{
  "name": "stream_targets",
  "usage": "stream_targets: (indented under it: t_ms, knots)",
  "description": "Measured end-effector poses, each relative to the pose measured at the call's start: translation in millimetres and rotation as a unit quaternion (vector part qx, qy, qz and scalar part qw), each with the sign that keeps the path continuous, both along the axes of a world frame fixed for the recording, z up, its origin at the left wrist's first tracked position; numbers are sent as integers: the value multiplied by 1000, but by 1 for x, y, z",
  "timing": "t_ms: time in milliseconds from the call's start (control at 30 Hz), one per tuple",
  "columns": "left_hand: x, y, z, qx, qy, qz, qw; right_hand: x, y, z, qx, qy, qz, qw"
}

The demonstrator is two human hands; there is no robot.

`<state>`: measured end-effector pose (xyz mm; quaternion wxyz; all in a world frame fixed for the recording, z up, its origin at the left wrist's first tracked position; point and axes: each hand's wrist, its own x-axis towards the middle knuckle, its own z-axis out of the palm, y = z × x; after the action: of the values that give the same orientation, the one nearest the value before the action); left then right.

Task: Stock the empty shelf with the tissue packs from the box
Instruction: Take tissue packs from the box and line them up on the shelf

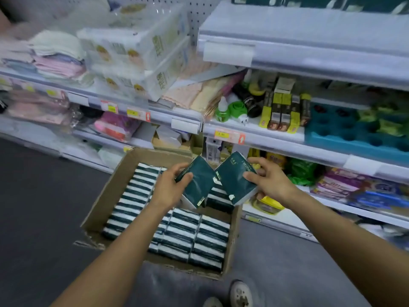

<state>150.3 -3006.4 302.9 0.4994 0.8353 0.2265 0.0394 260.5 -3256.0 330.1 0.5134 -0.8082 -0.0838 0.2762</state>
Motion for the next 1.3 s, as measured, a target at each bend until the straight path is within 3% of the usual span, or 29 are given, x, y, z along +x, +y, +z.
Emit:
stream_targets:
  t_ms: [167, 433, 900, 1100, 1300]
  knots:
    - [18, -32, 63, -50, -42, -49, 997, -6, -45, 62, 35, -55, -27, 997]
    - [53, -101, 150, 24, -108, -126, 986, -11, -133, 142, 93, -147, -100, 980]
    - [142, -339, 252, -37, -202, -192, 960, 52, -375, 255, 54, -329, -153, 930]
    - [180, -447, 282, -44, -231, -170, 957, 92, -502, 290, -3, -410, -194, 891]
    - [204, -526, 294, -70, -228, -169, 956, 137, -584, 281, -166, -443, -203, 857]
